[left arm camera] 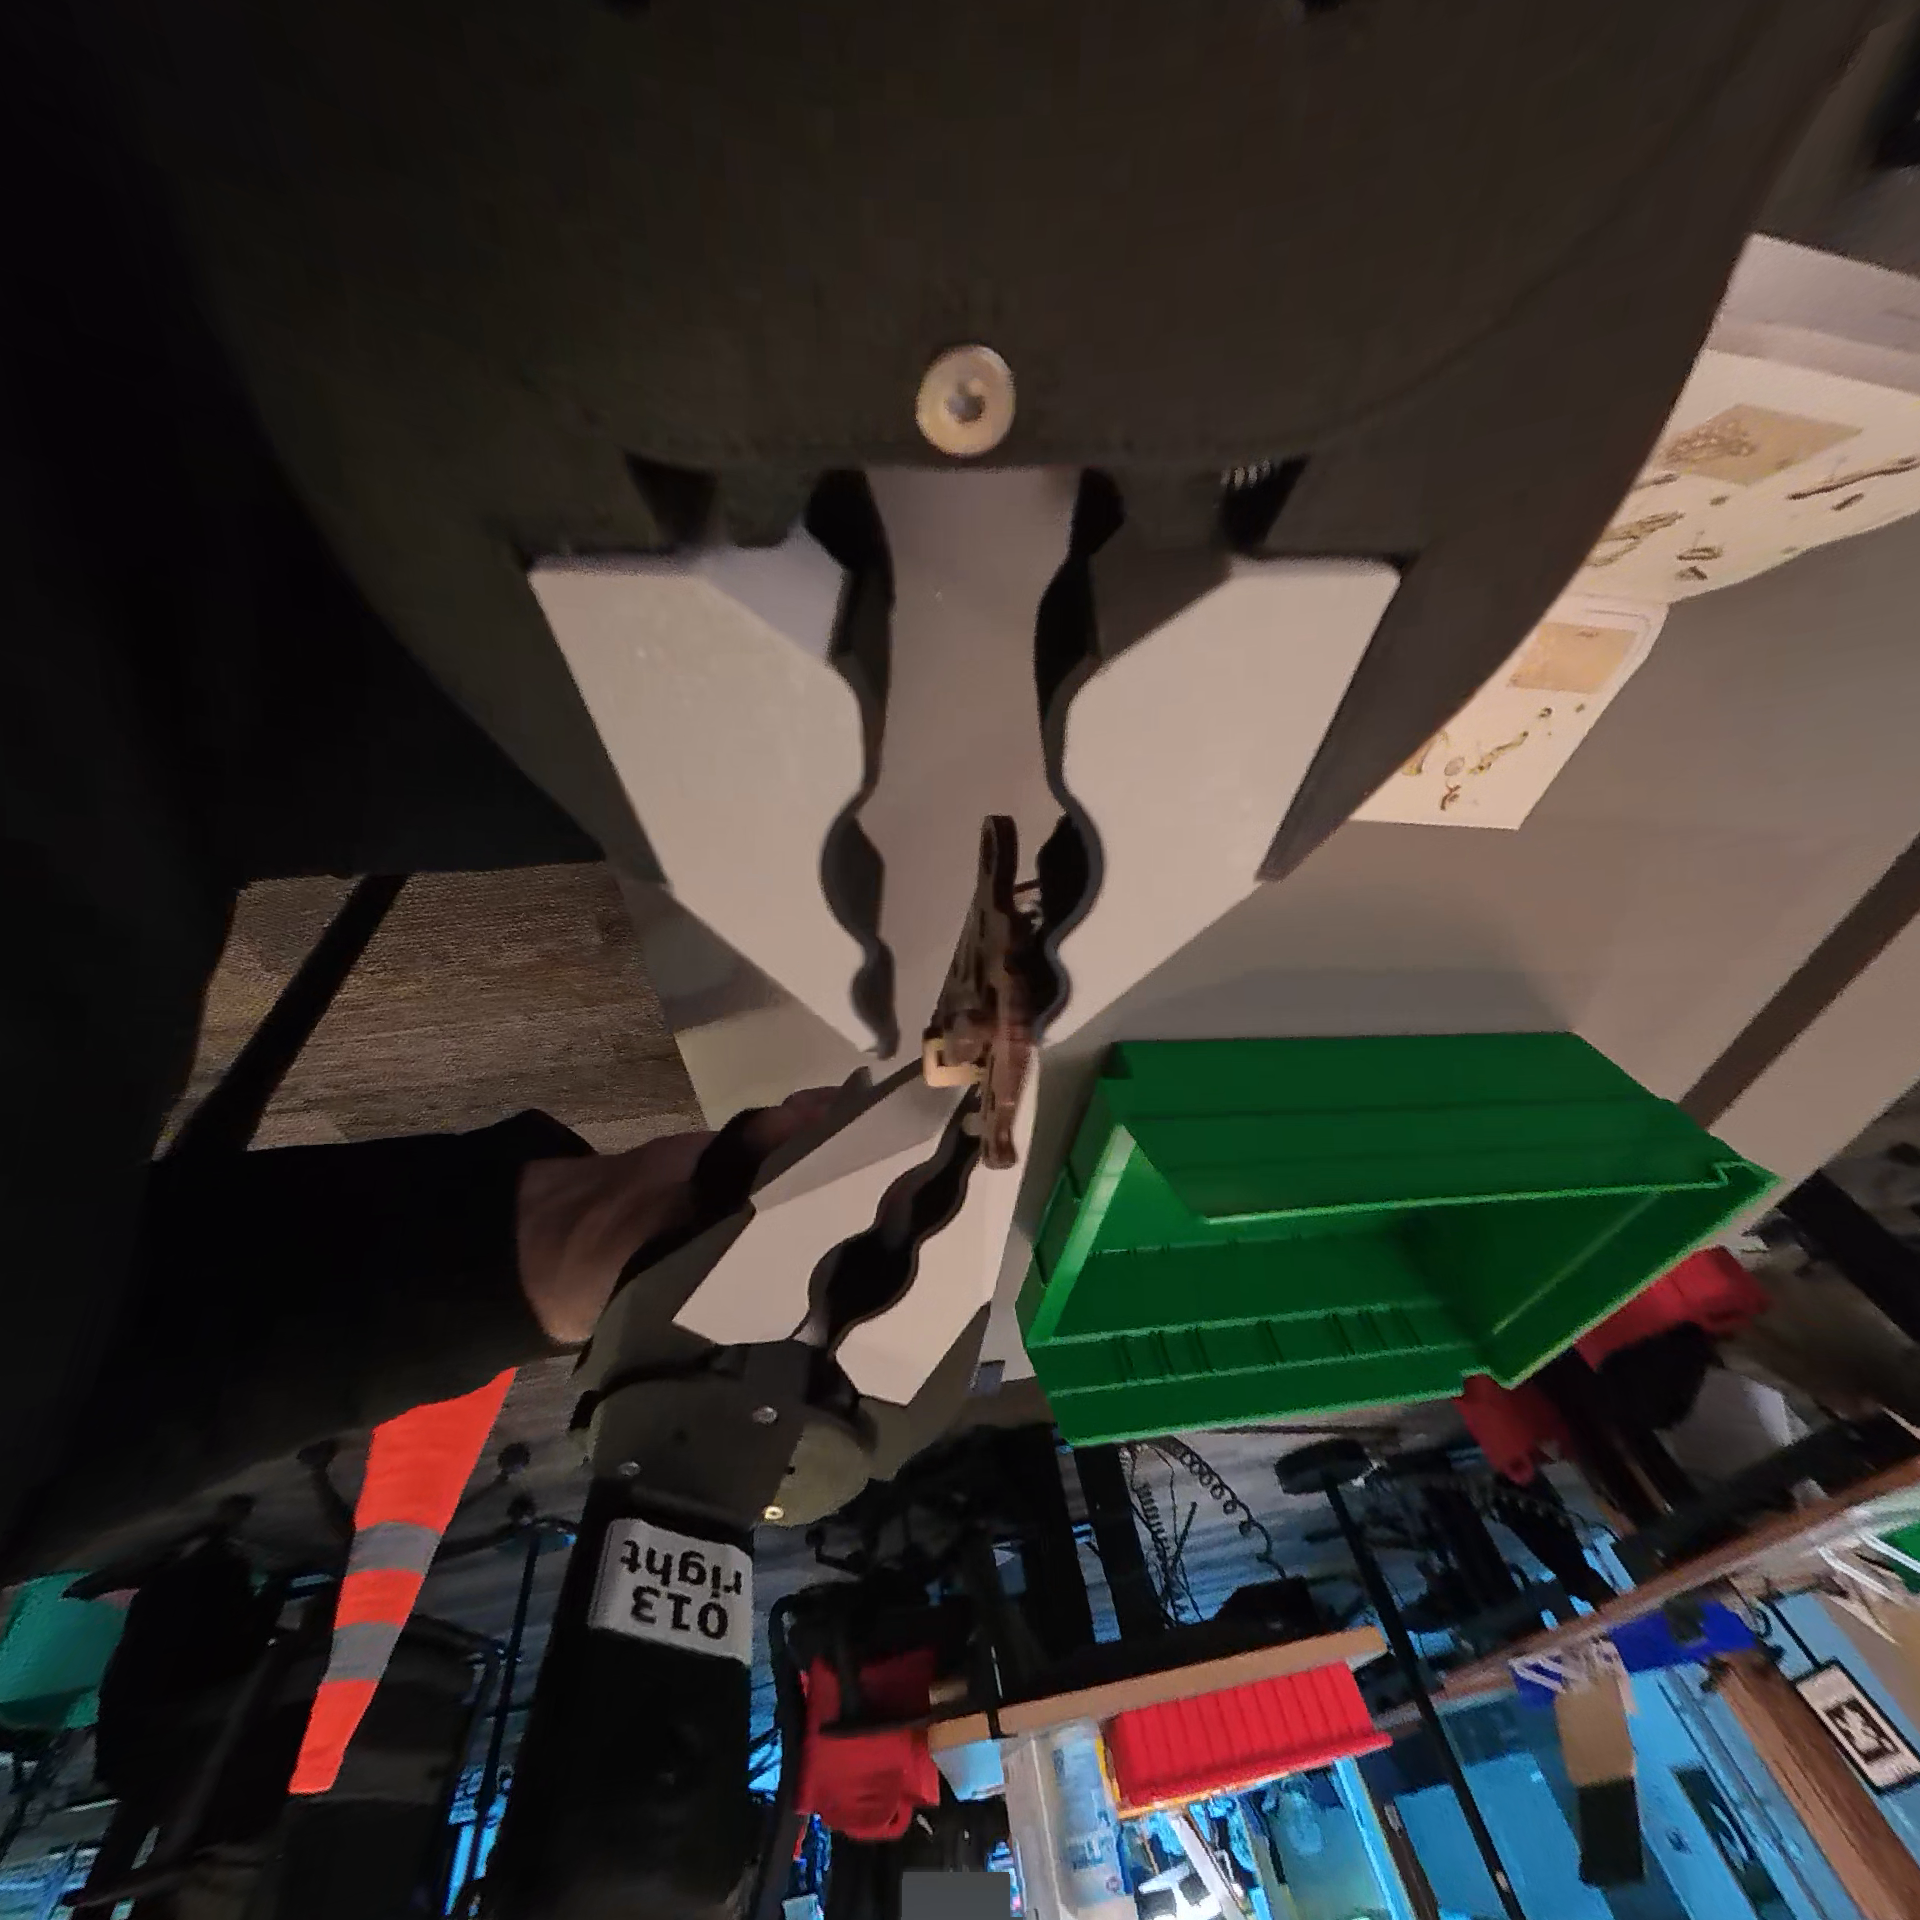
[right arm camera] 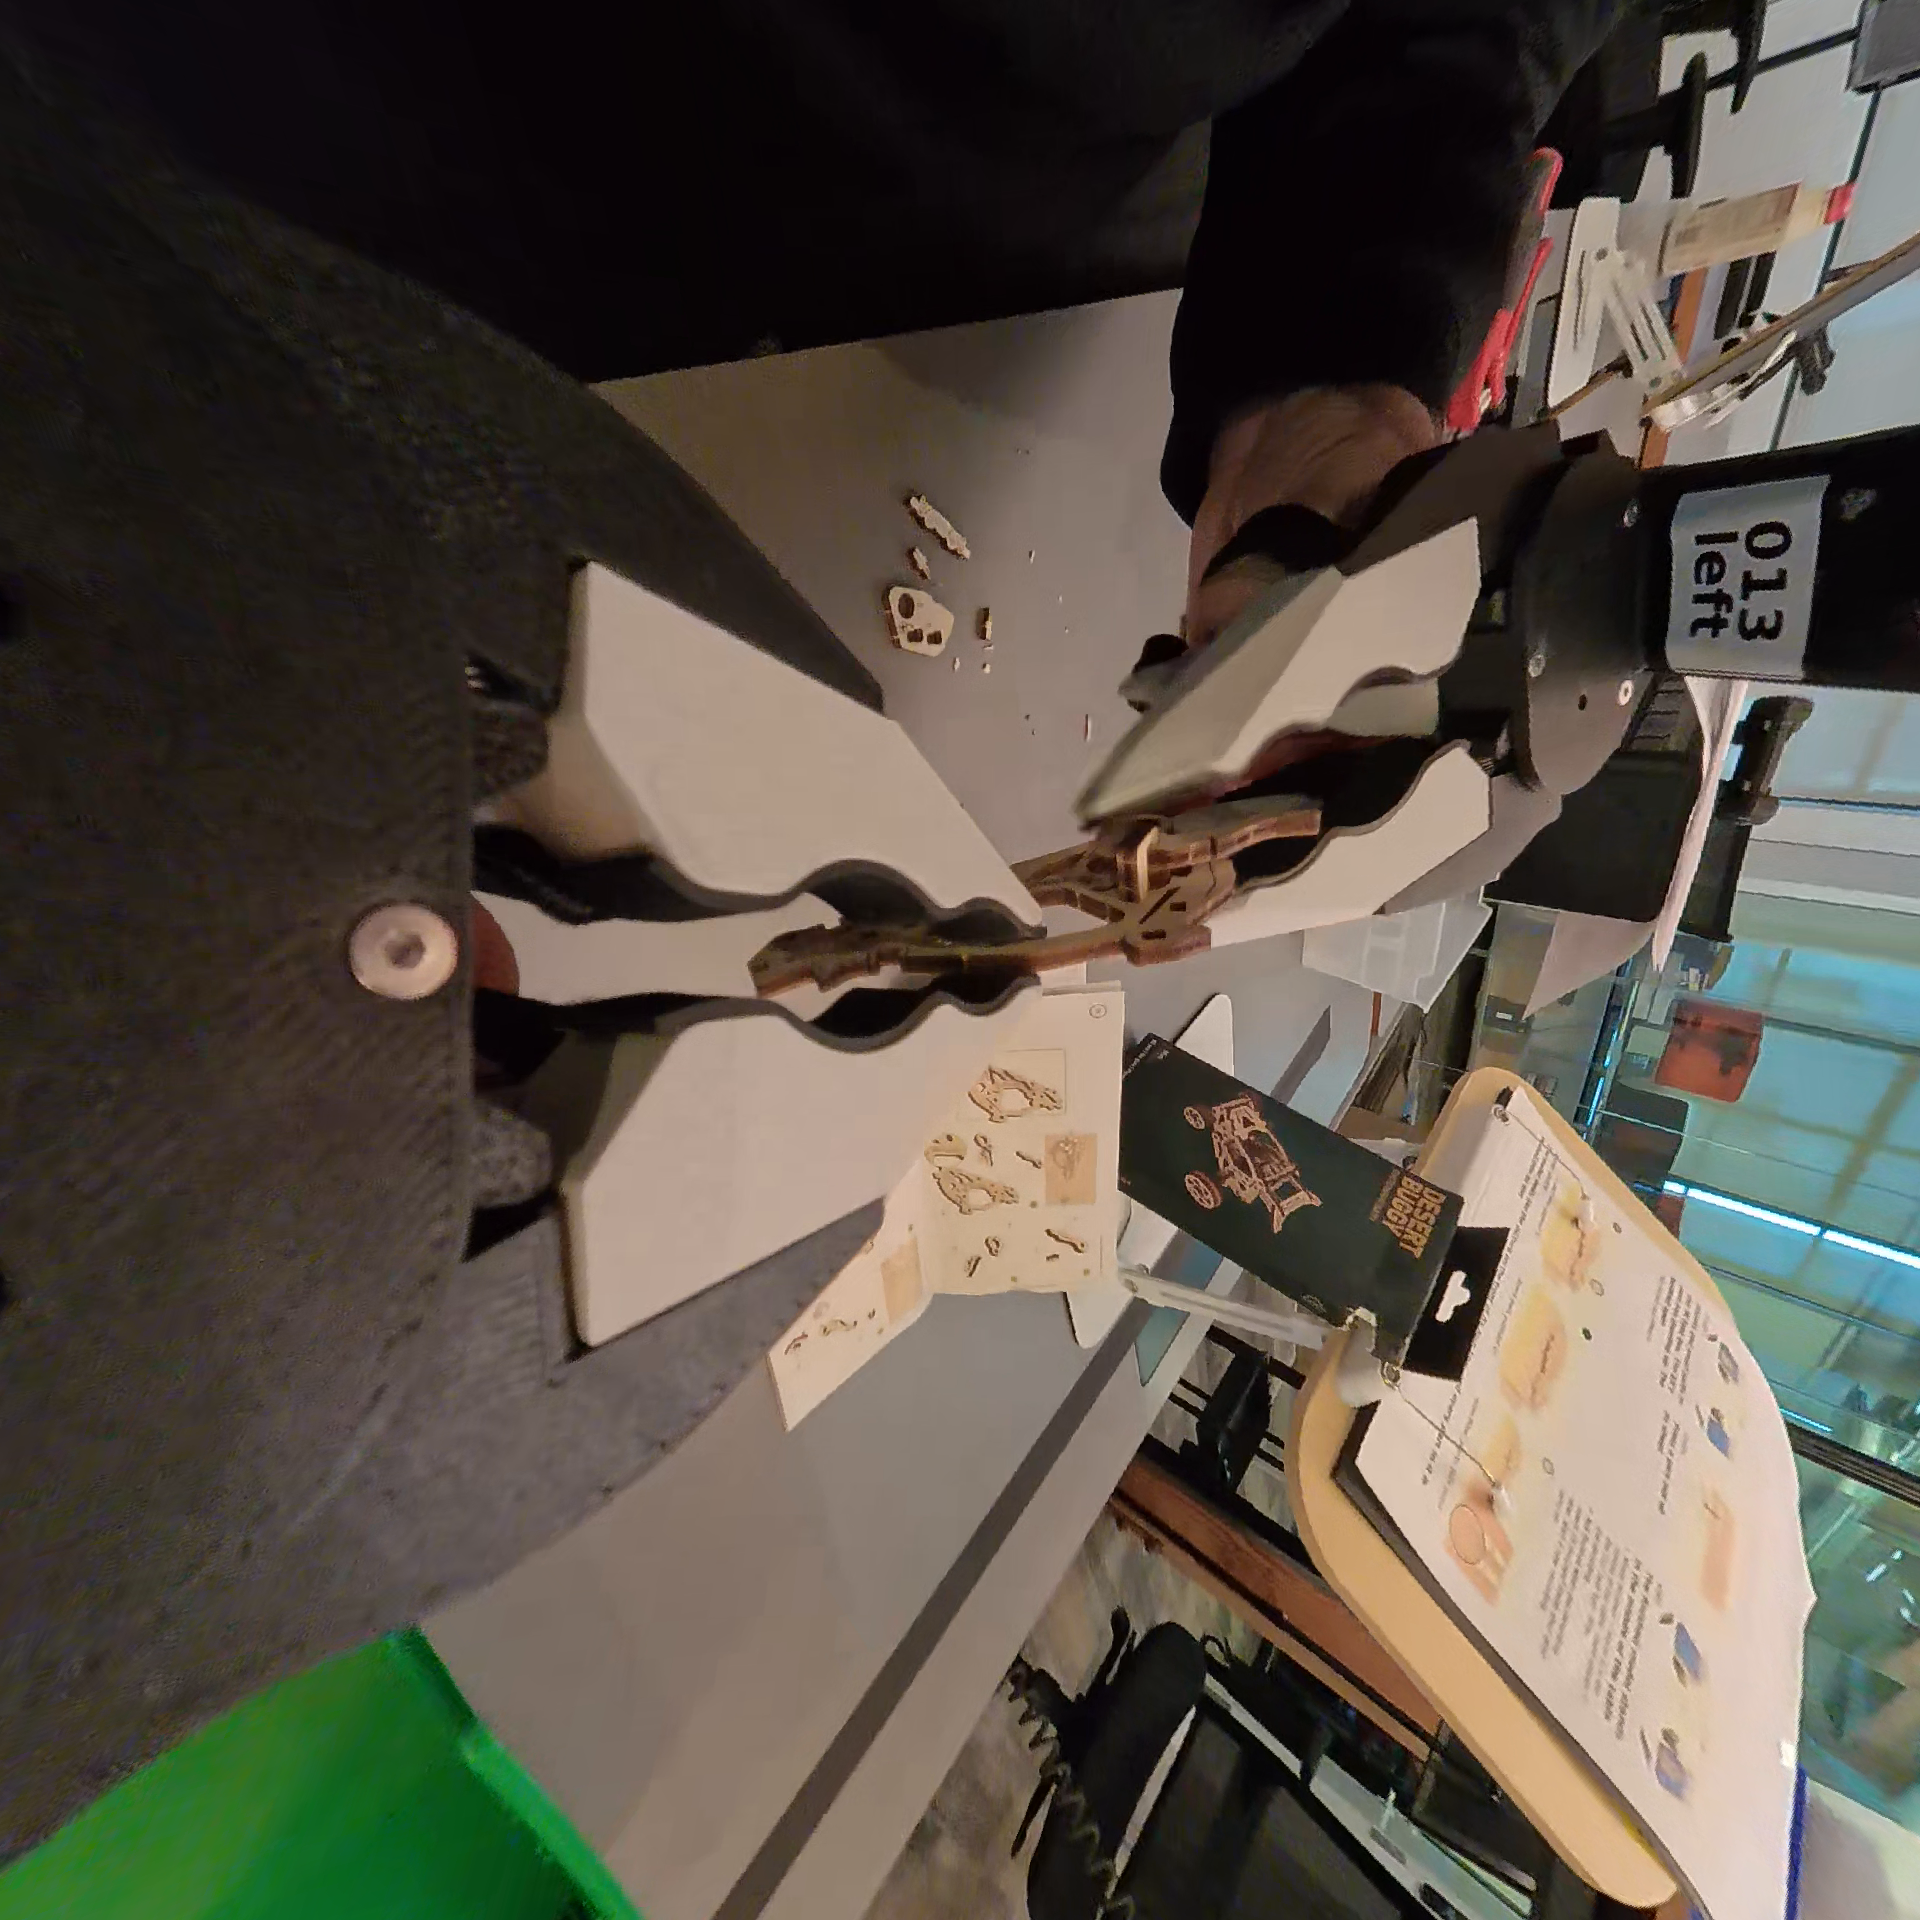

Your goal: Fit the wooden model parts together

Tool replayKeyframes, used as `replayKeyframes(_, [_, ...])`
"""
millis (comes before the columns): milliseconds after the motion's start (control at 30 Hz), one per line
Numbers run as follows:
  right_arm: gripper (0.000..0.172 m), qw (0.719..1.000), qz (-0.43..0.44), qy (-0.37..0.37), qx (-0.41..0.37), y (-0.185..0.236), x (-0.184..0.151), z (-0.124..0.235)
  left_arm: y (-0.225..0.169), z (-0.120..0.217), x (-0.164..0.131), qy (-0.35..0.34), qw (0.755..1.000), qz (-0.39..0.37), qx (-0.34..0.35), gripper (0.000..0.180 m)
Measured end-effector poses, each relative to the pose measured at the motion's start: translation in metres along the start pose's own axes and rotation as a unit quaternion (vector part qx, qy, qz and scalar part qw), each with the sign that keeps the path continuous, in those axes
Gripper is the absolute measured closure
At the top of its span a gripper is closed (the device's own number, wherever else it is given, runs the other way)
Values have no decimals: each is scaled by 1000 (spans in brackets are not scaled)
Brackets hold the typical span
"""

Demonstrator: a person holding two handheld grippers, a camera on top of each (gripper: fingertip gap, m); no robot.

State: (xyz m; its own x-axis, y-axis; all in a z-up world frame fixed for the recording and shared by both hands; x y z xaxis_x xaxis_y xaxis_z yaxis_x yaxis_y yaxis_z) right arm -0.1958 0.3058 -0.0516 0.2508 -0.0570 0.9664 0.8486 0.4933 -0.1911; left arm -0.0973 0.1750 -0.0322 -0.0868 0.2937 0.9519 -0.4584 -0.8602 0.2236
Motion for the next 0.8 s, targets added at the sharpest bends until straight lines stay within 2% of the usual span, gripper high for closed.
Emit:
replayKeyframes(33, [171,1000,5,0,-2,1,0,0,1,1,1,-6,1000,-4,5,164])
replayKeyframes(367, [170,1000,14,-3,-5,2,2,3,-2,0,2,-16,999,-24,-15,167])
replayKeyframes(467, [170,1000,-3,-6,5,1,0,4,0,-2,1,-12,1000,-10,-27,167])
replayKeyframes(500, [169,1000,-9,-5,9,0,-1,4,1,-2,0,-10,999,-7,-31,167])
replayKeyframes(567, [155,999,-22,-16,17,-2,2,8,2,-4,-1,-13,999,14,-46,168])
replayKeyframes(733, [142,994,-45,-28,94,2,14,7,6,-6,-2,-9,997,34,-71,168])
replayKeyframes(800, [157,992,-61,-41,100,0,15,7,5,-7,-2,-6,995,37,-90,167])
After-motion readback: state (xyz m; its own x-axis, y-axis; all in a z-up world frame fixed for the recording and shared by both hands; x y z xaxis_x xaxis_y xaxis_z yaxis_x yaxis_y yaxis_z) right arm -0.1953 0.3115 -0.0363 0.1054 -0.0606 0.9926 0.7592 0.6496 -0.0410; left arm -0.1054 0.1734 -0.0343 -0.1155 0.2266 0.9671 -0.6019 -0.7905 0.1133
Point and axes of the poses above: each gripper's, where its closed fingertips meet, z back along the fingers, x out of its top, y = z × x across the jaws, the point moved 9 cm from there along z, back along the fingers, and after that the axes turned 15 degrees about x, right-handed, at the moved point
